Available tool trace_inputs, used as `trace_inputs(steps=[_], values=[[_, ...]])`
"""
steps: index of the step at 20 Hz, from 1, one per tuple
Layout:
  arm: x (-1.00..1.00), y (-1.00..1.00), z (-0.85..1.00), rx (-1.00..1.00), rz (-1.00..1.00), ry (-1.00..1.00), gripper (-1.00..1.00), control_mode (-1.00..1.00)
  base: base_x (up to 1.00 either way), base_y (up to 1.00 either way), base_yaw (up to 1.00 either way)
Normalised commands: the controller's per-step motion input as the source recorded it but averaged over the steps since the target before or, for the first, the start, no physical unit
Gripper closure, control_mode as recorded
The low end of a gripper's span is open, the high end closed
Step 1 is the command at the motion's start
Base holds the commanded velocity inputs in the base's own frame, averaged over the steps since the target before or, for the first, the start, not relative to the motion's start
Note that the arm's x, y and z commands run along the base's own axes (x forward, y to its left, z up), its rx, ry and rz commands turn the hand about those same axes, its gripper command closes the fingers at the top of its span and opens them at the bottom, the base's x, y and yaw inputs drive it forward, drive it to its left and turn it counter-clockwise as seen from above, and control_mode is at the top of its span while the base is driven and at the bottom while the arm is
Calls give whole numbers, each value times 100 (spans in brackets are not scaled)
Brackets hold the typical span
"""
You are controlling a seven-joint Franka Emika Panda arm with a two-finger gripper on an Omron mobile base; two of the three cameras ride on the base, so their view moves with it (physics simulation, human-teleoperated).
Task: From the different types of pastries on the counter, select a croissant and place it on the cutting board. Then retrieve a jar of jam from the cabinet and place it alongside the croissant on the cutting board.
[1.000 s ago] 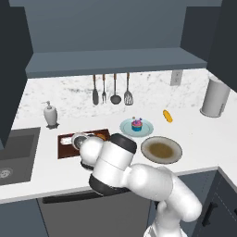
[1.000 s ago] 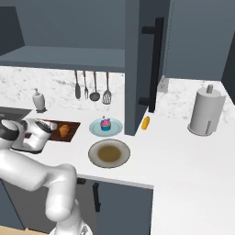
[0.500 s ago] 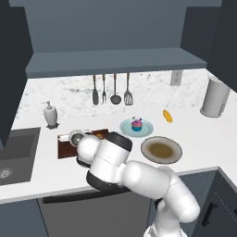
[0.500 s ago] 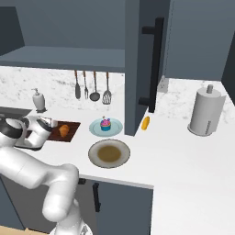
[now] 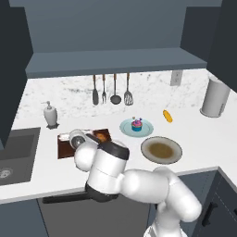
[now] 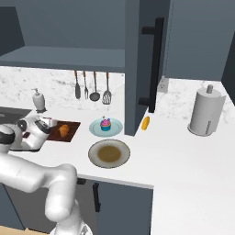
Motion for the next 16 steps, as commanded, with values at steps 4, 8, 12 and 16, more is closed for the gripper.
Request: trace_inputs(steps=[4,8,12,16], values=[[-83,-8,-17,0,0,-20,-100,-100,0,0,0],[-61,-1,-23,0,0,-16,-100,-100,0,0,0],[-68,-10,-9,0,-3,-14,-100,-100,0,0,0],[-94,-34,34,0,-2,-21,-100,-100,0,0,0]])
